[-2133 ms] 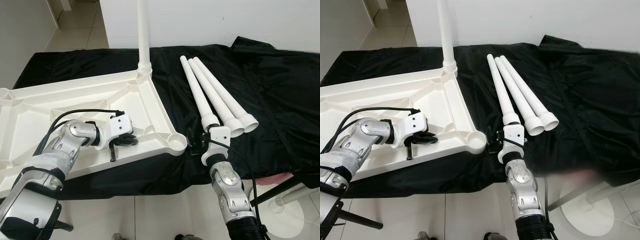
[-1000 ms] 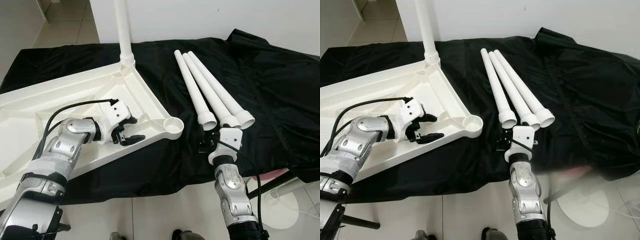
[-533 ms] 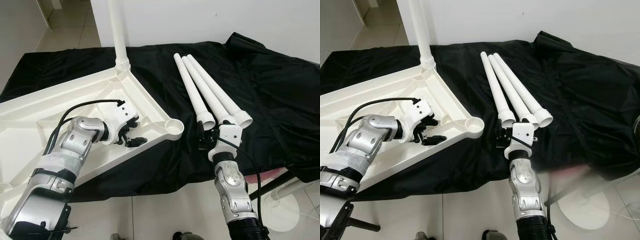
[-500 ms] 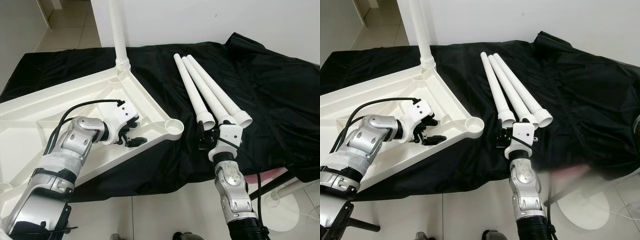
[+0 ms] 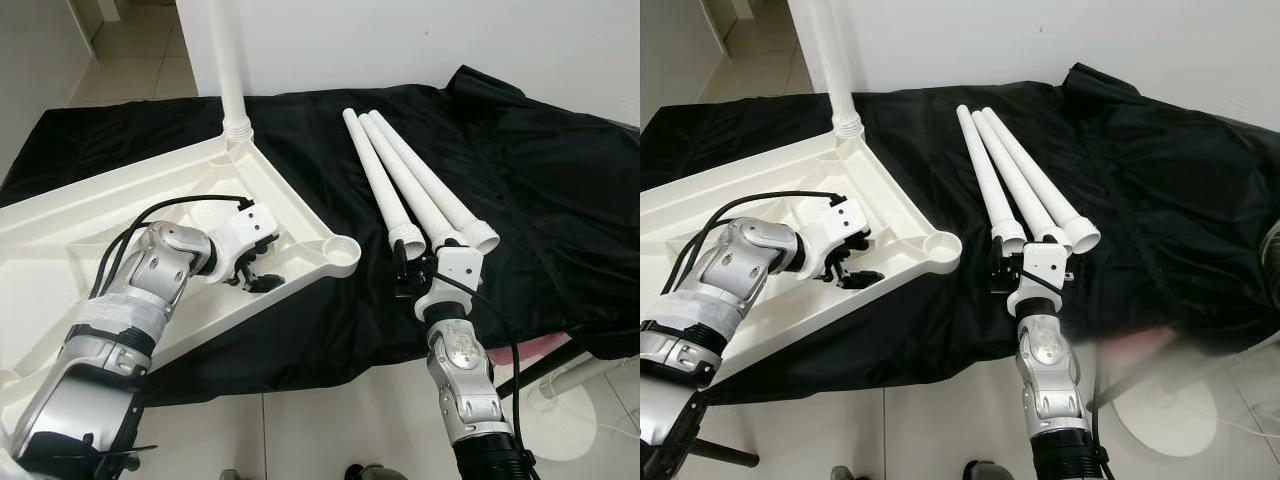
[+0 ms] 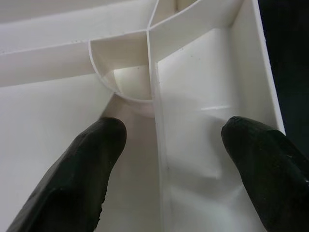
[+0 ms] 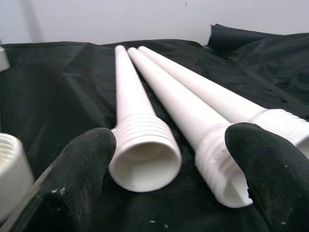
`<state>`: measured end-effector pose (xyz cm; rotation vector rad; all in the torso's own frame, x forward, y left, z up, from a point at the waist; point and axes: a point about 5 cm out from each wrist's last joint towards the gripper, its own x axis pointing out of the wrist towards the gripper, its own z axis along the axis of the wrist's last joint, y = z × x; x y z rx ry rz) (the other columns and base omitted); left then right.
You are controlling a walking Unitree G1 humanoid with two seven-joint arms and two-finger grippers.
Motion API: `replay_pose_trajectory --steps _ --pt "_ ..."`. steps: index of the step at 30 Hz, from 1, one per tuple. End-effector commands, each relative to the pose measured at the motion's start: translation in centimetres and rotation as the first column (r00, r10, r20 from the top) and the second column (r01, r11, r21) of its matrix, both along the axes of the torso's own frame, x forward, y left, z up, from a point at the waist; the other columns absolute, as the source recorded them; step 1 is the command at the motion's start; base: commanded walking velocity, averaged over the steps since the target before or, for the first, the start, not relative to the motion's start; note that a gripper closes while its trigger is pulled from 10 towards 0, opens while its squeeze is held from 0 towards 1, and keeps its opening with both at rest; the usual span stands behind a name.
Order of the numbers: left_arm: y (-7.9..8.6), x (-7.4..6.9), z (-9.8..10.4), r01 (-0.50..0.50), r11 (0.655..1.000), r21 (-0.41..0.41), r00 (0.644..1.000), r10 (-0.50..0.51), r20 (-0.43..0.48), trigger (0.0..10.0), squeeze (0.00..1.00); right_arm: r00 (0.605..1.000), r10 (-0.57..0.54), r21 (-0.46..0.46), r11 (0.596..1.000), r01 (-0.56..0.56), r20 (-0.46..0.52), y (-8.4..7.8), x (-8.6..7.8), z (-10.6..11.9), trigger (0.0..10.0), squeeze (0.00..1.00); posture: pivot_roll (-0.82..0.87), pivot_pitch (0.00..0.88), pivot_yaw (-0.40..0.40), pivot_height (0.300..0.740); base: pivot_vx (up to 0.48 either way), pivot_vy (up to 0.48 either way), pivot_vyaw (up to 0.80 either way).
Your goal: Building children table
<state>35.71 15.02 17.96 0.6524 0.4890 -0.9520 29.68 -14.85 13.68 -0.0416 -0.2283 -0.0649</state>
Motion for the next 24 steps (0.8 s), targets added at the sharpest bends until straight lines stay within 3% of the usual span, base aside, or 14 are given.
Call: replay_pose_trajectory --steps 1,5,8,10,14,16,20,21,23,24 --pt "2.5 1.2 0.5 -0.272 0.961 0.056 0.944 0.255 0.210 10.0 0.00 1.000 -0.003 -0.006 1.000 0.002 -0.020 0.1 -0.1 -0.5 10.0 0.00 -0.09 0.124 0.032 0.740 0.000 0.000 0.00" --pt "2.7 0.8 1.2 -0.223 0.975 0.019 0.961 0.216 0.173 10.0 0.00 1.000 -0.003 -0.007 1.000 0.003 -0.024 0.1 -0.2 -0.6 10.0 0.00 -0.08 0.128 0.030 0.740 0.000 0.000 0.00" --pt "2.7 0.2 2.3 -0.147 0.984 -0.100 0.983 0.157 0.094 10.0 0.00 1.000 -0.002 -0.007 1.000 0.002 -0.027 0.2 -0.1 -0.7 10.0 0.00 -0.08 0.129 0.030 0.740 0.000 0.000 0.00" --pt "2.7 0.2 2.3 -0.147 0.984 -0.100 0.983 0.157 0.094 10.0 0.00 1.000 -0.002 -0.007 1.000 0.002 -0.027 0.2 -0.1 -0.7 10.0 0.00 -0.08 0.129 0.030 0.740 0.000 0.000 0.00" --pt "1.9 -1.1 1.4 -0.082 0.992 -0.100 0.997 0.081 -0.007 10.0 0.00 1.000 0.002 -0.008 1.000 -0.003 -0.026 0.3 -0.1 -0.6 10.0 0.00 -0.08 0.129 0.031 0.740 0.000 0.000 0.00" --pt "1.6 -1.2 1.2 -0.069 0.992 -0.104 0.998 0.069 -0.003 10.0 0.00 1.000 0.002 -0.008 1.000 -0.002 -0.025 0.3 0.0 -0.6 10.0 0.00 -0.08 0.129 0.032 0.740 0.000 0.000 0.00" --pt "0.8 0.4 2.9 -0.156 0.945 -0.288 0.978 0.188 0.086 10.0 0.00 1.000 -0.006 -0.004 1.000 0.006 -0.017 0.2 -0.1 -0.5 10.0 0.00 -0.09 0.128 0.034 0.740 0.000 0.000 0.00" --pt "0.8 0.4 2.9 -0.156 0.945 -0.288 0.978 0.188 0.086 10.0 0.00 1.000 -0.006 -0.004 1.000 0.006 -0.017 0.2 -0.1 -0.5 10.0 0.00 -0.09 0.128 0.034 0.740 0.000 0.000 0.00" --pt "0.4 0.8 4.0 -0.163 0.907 -0.388 0.965 0.229 0.130 10.0 0.00 1.000 -0.005 -0.002 1.000 0.005 -0.006 0.3 -0.1 -0.3 10.0 0.00 -0.09 0.128 0.034 0.740 0.000 0.000 0.00" --pt "0.4 0.8 4.0 -0.163 0.907 -0.388 0.965 0.229 0.130 10.0 0.00 1.000 -0.005 -0.002 1.000 0.005 -0.006 0.3 -0.1 -0.3 10.0 0.00 -0.09 0.128 0.034 0.740 0.000 0.000 0.00"
